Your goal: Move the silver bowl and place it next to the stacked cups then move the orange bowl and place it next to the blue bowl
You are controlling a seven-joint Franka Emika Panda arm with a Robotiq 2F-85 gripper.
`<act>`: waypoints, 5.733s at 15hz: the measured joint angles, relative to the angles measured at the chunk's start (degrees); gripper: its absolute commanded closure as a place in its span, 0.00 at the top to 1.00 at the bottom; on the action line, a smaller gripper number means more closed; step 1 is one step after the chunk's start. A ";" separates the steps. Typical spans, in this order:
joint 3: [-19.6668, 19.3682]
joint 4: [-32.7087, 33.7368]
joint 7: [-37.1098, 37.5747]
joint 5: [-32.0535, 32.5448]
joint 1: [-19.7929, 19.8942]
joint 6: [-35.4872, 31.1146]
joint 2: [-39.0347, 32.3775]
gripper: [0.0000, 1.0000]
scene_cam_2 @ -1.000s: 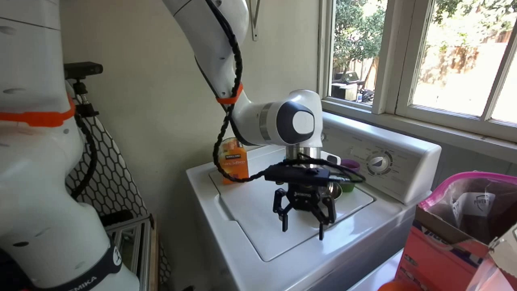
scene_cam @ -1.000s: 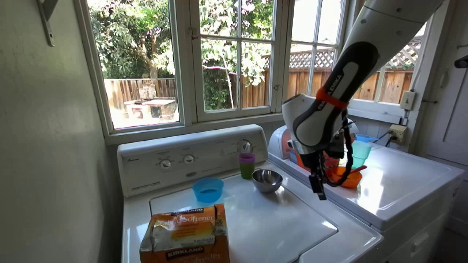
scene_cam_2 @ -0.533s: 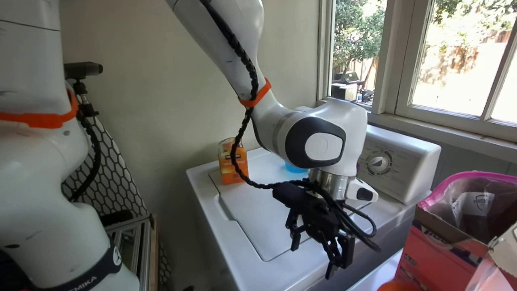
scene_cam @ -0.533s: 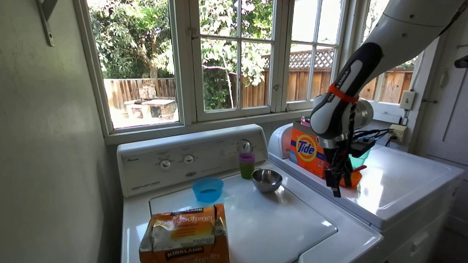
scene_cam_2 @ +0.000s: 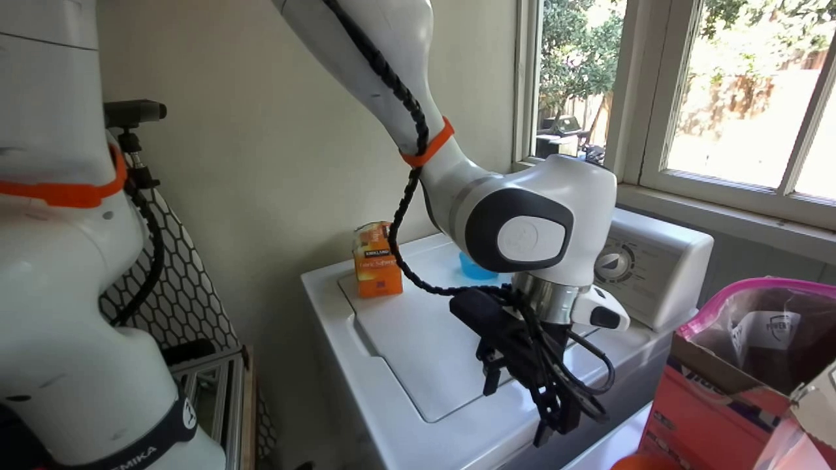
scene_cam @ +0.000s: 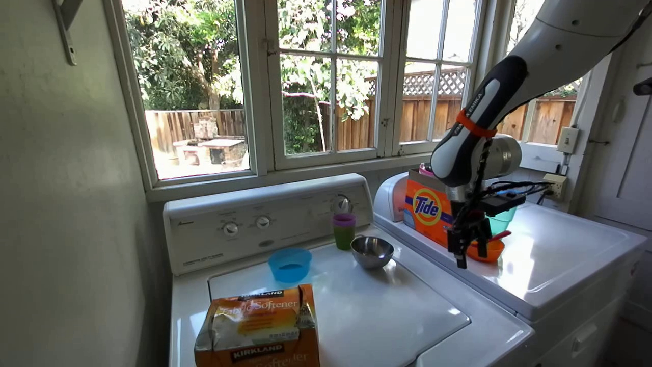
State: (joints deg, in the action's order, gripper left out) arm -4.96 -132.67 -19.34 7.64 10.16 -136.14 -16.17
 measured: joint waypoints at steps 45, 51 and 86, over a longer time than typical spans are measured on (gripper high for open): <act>-3.99 -4.72 -2.30 20.97 -4.13 -19.65 0.33 0.01; -1.68 -5.42 -1.51 20.87 -6.29 -16.83 4.57 0.04; 16.51 -0.71 -9.81 32.23 -21.08 -12.03 11.07 0.04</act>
State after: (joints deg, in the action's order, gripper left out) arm 11.55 -133.38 -29.15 39.86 -10.92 -148.17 -5.10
